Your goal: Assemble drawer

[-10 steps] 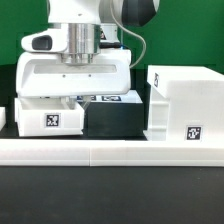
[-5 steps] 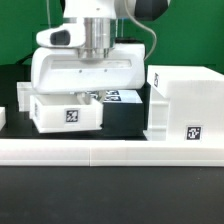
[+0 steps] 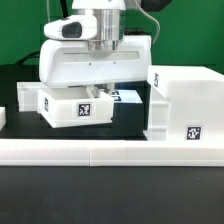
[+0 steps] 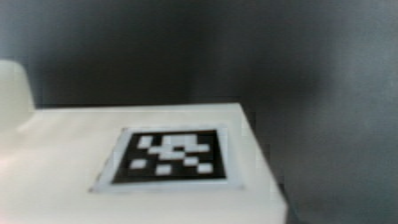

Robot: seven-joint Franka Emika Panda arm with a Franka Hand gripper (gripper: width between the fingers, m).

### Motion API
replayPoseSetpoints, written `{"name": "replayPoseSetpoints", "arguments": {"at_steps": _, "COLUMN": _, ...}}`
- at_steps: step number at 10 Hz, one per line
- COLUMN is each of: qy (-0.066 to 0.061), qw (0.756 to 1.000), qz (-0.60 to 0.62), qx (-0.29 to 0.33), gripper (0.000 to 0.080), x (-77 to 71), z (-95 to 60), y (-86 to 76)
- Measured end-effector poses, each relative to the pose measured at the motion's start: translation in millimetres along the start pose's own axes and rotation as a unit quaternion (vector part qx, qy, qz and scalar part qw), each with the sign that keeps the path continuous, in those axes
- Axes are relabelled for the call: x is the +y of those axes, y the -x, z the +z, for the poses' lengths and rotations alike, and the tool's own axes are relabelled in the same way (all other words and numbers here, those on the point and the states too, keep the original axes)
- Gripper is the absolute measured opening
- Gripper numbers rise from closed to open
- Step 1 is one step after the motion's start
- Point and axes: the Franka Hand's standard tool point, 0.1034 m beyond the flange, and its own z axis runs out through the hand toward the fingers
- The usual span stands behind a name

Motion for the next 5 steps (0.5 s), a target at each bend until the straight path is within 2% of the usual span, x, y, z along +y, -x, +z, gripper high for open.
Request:
{"name": "replayPoseSetpoints", "arguments": {"at_steps": 2, "qy": 0.001, "qw": 0.995, "qz": -0.099, "qx": -0.009, "gripper": 0.0041, "x": -3.0, "z": 2.8, "y": 2.0}}
{"name": "replayPoseSetpoints", "arguments": {"at_steps": 5, "qy": -0.001, "qw": 0.974, "qz": -0.227, "qx": -0.021, "gripper": 0.0041, "x": -4.7, "z": 3.0, "y": 2.3}}
